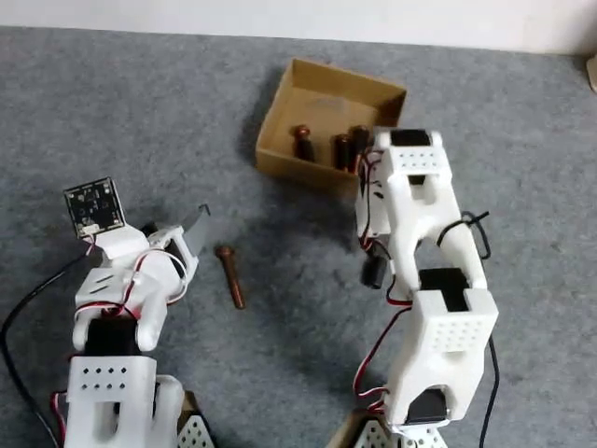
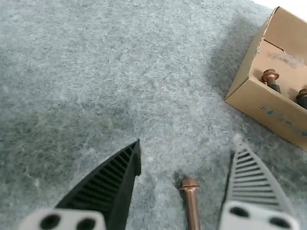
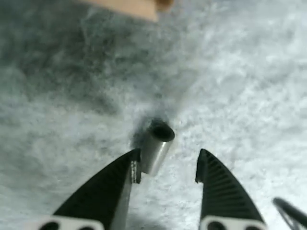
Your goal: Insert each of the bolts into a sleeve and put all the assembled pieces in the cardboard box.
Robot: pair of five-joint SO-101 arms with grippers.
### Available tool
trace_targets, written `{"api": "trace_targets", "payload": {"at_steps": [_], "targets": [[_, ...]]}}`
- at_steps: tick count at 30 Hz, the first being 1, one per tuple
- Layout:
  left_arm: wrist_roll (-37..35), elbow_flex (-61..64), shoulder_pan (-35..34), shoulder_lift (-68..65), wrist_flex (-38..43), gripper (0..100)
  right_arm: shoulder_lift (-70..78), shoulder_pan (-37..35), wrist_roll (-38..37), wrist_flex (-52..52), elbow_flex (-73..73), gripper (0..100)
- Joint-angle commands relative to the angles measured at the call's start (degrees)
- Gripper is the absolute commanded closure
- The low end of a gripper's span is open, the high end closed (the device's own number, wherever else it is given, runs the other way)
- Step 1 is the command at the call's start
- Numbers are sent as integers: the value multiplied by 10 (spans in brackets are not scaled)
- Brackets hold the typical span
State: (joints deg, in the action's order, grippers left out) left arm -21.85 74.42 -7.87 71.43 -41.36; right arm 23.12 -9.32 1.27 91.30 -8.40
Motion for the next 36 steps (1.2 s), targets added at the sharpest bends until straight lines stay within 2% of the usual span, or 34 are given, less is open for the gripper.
{"api": "trace_targets", "payload": {"at_steps": [1, 8, 16, 24, 31, 36], "targets": [[4, -3, 9, 2, 13, 708, -7, -3, 41, 10, -22, 833], [4, -3, 9, 3, 13, 708, -7, -35, 92, -7, 25, 833], [4, -3, 9, 4, 13, 708, -4, -58, 92, -64, 93, 833], [4, -3, 9, 3, 14, 708, -2, -46, 92, -68, 105, 833], [4, -3, 9, 3, 14, 708, -3, -46, 91, -145, 168, 833], [4, -3, 9, 3, 14, 708, -3, -46, 91, -157, 183, 833]]}}
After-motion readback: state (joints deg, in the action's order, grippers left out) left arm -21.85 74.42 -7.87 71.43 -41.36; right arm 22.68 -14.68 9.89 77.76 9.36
